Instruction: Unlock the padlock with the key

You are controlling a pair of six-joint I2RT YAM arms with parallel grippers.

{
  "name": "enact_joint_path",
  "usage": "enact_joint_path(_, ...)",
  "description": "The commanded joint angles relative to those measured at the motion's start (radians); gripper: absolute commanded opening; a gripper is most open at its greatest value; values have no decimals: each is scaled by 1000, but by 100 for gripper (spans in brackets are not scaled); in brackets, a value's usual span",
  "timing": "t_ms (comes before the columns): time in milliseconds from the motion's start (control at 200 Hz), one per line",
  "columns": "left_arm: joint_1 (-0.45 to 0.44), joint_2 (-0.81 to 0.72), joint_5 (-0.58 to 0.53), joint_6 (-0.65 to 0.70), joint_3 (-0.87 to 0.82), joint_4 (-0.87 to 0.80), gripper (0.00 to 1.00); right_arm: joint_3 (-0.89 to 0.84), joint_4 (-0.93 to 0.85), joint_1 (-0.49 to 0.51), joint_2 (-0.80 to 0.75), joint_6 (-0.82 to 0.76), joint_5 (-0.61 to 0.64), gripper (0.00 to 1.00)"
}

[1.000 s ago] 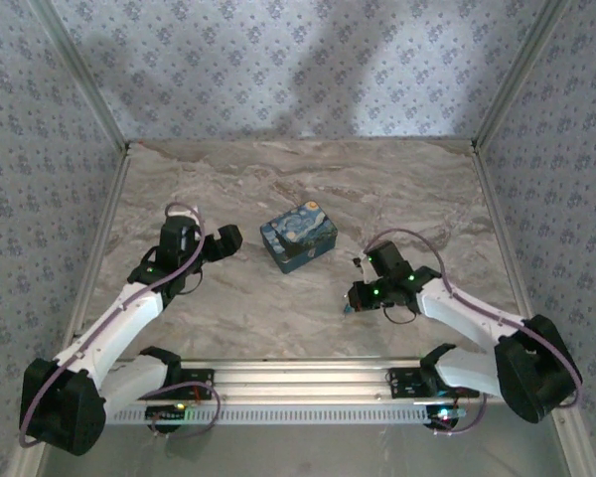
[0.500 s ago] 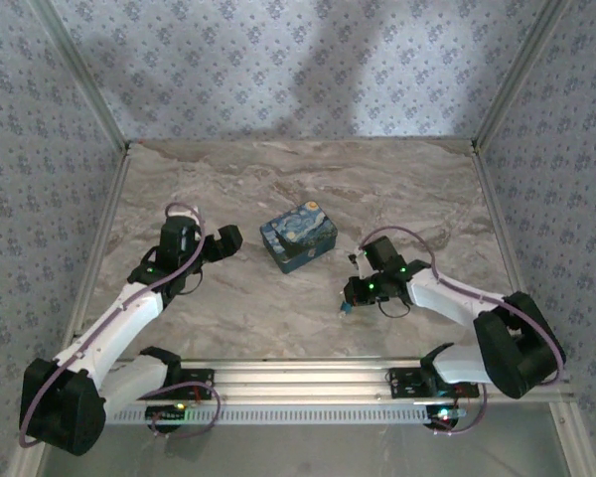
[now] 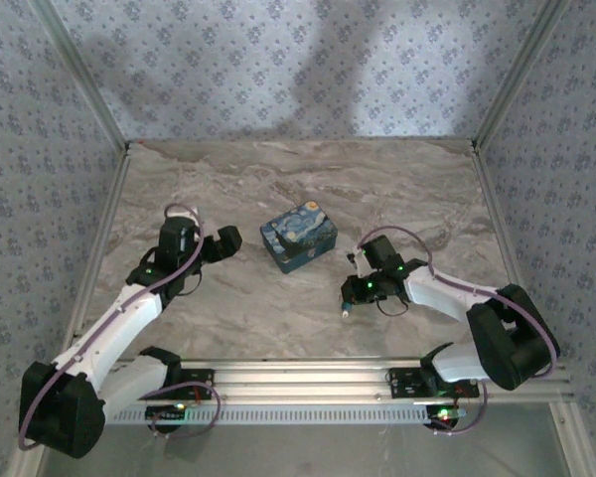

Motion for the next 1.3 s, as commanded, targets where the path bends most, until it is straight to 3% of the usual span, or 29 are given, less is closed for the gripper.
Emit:
enact_joint_path(0, 6, -26, -7, 20, 15, -19, 98, 28, -4, -9, -10, -12, 14, 17)
enact_joint_path(365, 12, -39, -21, 30, 68, -55, 98, 59, -32, -42, -142, -54, 88, 27)
enact_joint_path(660, 34, -71, -94, 70, 167, -96, 98, 78, 10, -126, -327, -161, 231, 43)
enact_joint_path(829, 61, -92, -178, 107, 189, -114, 98, 75, 59, -199, -410, -239, 318, 58)
enact_joint_path(1094, 126, -96, -396, 189, 136, -47, 98, -41, 240, -353, -507, -269, 416, 100)
enact_joint_path(1294, 176, -83, -514, 267, 7, 124, 98, -162, 377, -474, -502, -272, 453, 100)
